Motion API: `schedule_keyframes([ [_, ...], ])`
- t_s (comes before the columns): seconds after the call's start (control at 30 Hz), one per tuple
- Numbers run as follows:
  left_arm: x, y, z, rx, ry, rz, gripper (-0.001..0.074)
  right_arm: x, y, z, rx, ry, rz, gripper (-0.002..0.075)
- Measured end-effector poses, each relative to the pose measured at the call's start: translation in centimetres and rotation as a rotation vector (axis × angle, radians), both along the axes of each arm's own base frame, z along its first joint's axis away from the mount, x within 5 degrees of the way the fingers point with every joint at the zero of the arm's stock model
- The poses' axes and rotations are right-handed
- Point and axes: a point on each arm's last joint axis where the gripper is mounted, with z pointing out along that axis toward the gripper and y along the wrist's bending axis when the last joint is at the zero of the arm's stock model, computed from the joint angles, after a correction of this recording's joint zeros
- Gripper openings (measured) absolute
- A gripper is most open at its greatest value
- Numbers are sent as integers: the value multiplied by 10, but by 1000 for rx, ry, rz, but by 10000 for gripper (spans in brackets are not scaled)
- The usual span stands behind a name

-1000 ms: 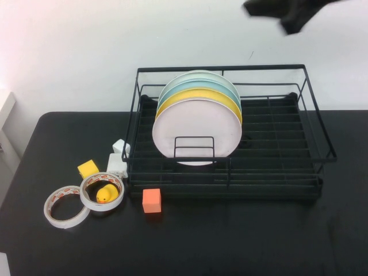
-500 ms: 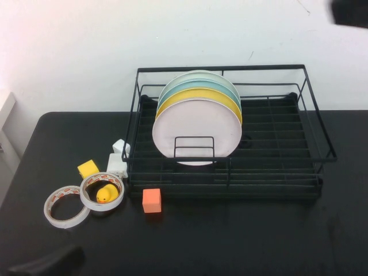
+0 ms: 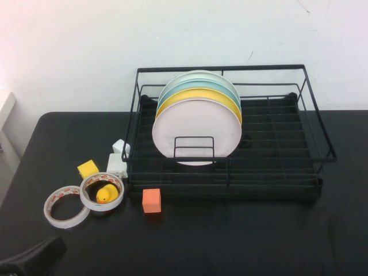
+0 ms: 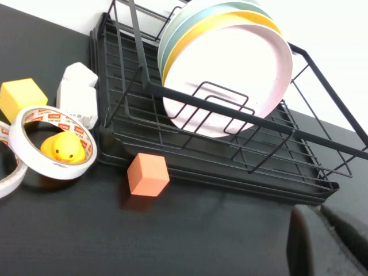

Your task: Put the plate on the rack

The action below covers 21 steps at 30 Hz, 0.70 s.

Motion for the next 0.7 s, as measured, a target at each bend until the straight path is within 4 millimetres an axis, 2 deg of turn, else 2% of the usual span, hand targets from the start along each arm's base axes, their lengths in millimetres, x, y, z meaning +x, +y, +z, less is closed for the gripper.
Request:
schedule_keyframes([
  [0.17,0,0,0,-1,0,-2,-2,-1,-10,-41,-82,29,-94,4],
  [0.57,0,-1,0,-1,-1,-8,-2,-18,-38,-107,56,-203,-376,1],
  [0.7,0,-1,0,-1,-1,-8,-2,-17,-44,-129,93,-227,-450,0],
])
